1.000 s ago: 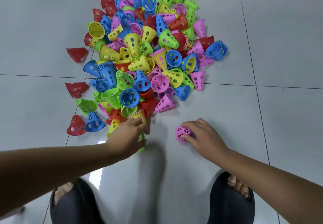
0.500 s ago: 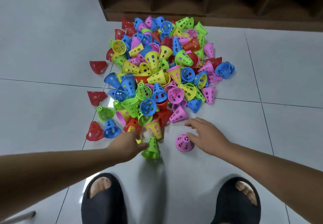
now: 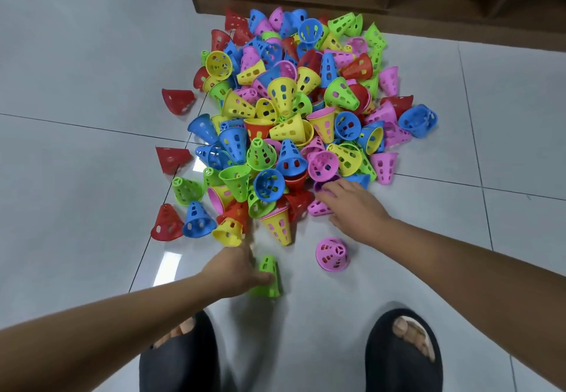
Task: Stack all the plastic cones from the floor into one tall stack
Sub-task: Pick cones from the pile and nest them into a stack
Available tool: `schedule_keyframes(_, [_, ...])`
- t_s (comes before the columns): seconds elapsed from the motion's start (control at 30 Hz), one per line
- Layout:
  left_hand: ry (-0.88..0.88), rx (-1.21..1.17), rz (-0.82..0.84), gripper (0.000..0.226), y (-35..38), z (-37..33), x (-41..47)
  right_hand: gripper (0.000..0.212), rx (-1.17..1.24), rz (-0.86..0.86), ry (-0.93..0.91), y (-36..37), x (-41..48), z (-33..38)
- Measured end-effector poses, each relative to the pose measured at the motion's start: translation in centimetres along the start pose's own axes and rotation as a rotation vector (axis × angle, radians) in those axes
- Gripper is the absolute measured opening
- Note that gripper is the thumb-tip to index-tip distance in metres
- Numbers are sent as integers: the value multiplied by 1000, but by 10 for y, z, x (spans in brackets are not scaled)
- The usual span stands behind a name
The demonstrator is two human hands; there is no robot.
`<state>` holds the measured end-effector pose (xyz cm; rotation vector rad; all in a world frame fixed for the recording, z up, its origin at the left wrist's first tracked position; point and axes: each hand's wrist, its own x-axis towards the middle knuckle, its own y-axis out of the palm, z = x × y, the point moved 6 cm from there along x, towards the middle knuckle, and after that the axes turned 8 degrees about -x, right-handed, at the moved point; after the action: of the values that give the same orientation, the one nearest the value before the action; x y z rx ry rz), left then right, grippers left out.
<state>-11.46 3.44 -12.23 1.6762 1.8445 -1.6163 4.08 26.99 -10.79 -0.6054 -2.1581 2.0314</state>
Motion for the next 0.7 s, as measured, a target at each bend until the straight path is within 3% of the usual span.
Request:
schedule_keyframes(0.1, [-23,-24,69,61,13,8,0,58,-76,19,54,14,0,-3])
schedule_keyframes(0.2, [7,-62,107,58,22,8,1,50,2,30,140,20,-8,-9])
schedule_keyframes(0.4, [228,-176,-51,54,-5,-18,0,32,660,-133,435,-15,-52,-16])
schedule_keyframes(0.53, [381,-428,-152,41,-26,-47,-14,22,947,-155,456,-36,-94,10])
schedule_keyframes(0.7, [526,-672,-199,40,-34,-82,-38,36,919,-72,400,-6,-122,41])
